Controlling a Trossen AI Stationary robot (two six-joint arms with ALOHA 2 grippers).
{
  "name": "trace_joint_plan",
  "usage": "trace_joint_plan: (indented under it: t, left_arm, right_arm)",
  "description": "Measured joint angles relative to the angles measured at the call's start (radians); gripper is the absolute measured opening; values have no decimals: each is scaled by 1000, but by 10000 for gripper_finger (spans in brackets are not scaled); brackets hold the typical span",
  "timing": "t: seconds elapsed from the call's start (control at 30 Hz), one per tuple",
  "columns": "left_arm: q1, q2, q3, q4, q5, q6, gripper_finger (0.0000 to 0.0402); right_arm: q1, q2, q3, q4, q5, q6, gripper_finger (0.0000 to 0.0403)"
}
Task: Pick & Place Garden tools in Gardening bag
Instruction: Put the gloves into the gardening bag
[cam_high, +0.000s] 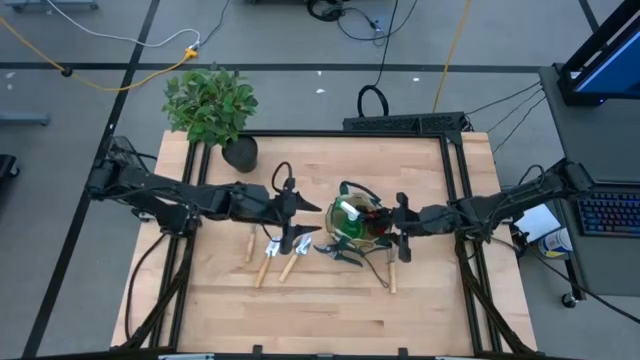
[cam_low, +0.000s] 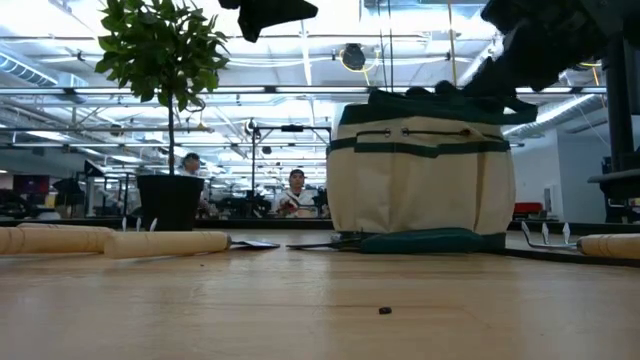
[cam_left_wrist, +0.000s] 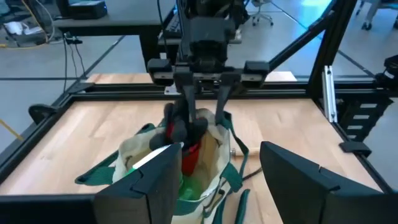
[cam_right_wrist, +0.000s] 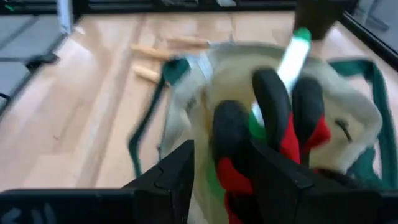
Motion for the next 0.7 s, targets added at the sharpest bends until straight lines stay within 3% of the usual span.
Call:
trace_joint_plan:
  t: [0.23,0.37,0.47,0.7]
  left_arm:
    - [0,6,0,-4,16,9,225]
    - [-1,53,1,-4,115,134,225]
    - [0,119,1,26,92,203,225]
    - [10,223,1,154,63,232,225]
  right_arm:
    - [-27,-21,104,-114,-34,-68,141]
    - [-76,-8,112,-203,-42,-62,141]
    - [-117,26,112,-265,-114,-37,138]
    - [-162,121,114,-267,-150,-141,83]
